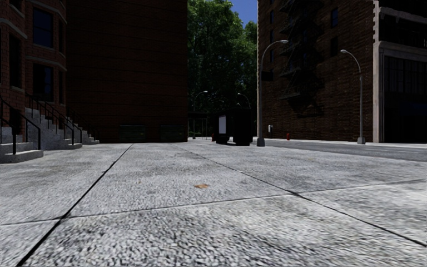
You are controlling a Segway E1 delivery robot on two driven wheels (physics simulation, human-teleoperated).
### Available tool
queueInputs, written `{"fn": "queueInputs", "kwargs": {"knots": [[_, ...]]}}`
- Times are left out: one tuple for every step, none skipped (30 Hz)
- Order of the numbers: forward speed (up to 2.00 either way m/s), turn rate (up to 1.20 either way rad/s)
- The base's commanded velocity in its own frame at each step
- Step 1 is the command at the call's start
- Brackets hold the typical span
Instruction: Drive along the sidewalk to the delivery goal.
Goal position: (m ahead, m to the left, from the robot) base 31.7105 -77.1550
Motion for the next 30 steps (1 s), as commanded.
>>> {"fn": "queueInputs", "kwargs": {"knots": [[2.0, 0.0], [2.0, 0.0], [2.0, 0.0], [2.0, 0.0], [2.0, 0.06], [2.0, 0.06], [2.0, 0.11], [2.0, 0.14], [2.0, 0.14], [2.0, 0.14], [2.0, 0.14], [2.0, 0.14], [2.0, 0.14], [2.0, 0.14], [2.0, 0.14], [2.0, 0.14], [2.0, 0.14], [2.0, 0.14], [2.0, 0.14], [2.0, 0.14], [2.0, 0.14], [2.0, 0.14], [2.0, 0.14], [2.0, 0.14], [2.0, 0.14], [2.0, 0.14], [2.0, 0.14], [2.0, 0.16], [2.0, 0.23], [2.0, 0.23]]}}
